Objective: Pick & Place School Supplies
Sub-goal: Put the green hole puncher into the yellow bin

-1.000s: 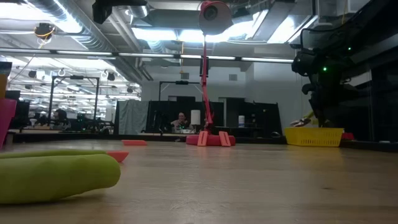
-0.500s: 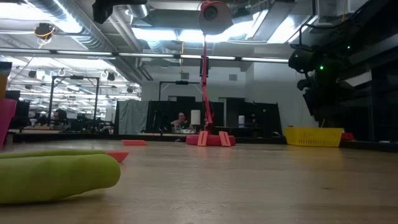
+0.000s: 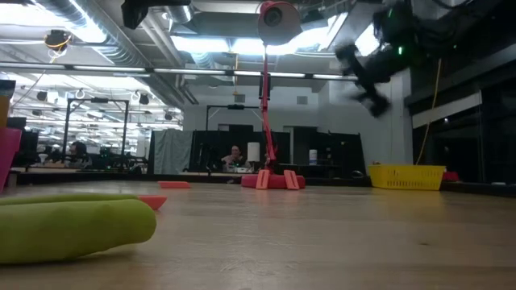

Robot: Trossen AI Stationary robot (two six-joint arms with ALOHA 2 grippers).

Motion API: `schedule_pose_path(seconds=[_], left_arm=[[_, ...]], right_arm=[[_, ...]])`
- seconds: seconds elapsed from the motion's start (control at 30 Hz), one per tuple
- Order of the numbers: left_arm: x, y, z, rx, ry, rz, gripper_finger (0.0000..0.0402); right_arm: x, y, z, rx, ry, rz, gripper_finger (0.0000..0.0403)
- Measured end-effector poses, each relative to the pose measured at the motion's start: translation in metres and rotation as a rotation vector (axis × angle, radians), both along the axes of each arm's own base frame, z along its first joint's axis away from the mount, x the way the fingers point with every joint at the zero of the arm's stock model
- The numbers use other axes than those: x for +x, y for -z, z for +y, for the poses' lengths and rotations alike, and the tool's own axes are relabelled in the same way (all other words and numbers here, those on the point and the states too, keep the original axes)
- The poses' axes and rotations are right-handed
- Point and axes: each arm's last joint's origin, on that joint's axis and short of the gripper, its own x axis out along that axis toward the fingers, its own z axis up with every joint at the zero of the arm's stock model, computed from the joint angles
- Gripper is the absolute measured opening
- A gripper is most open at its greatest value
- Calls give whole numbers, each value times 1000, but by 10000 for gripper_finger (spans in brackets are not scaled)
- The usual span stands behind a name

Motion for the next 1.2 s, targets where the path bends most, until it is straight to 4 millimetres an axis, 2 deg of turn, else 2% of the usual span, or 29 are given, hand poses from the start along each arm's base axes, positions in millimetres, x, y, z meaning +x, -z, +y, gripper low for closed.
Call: schedule_pose_path(seconds=[0.1, 0.23, 0.37, 0.5, 0.63, 0.83, 1.0, 1.2], left_arm=[[0, 1, 1, 24, 2, 13, 141], [-2, 8, 1, 12, 61, 94, 141], [-7, 20, 0, -39, 136, 229, 141], [-11, 24, -8, -42, 189, 278, 141], [-15, 28, -18, -21, 239, 326, 141], [-9, 43, -44, -67, 370, 425, 141], [5, 69, -75, -91, 428, 535, 141], [26, 91, -114, -182, 396, 543, 141]], right_arm=[[29, -14, 34, -177, -440, -8, 136], [51, -12, 85, -223, -884, 27, 136], [60, -9, 127, -220, -1094, 129, 136], [72, -10, 163, -238, -1268, 293, 136], [90, -11, 189, -282, -1373, 385, 136], [110, -10, 203, -221, -1377, 395, 136], [108, -12, 212, -175, -1374, 371, 136], [95, -26, 226, -166, -1413, 320, 136]])
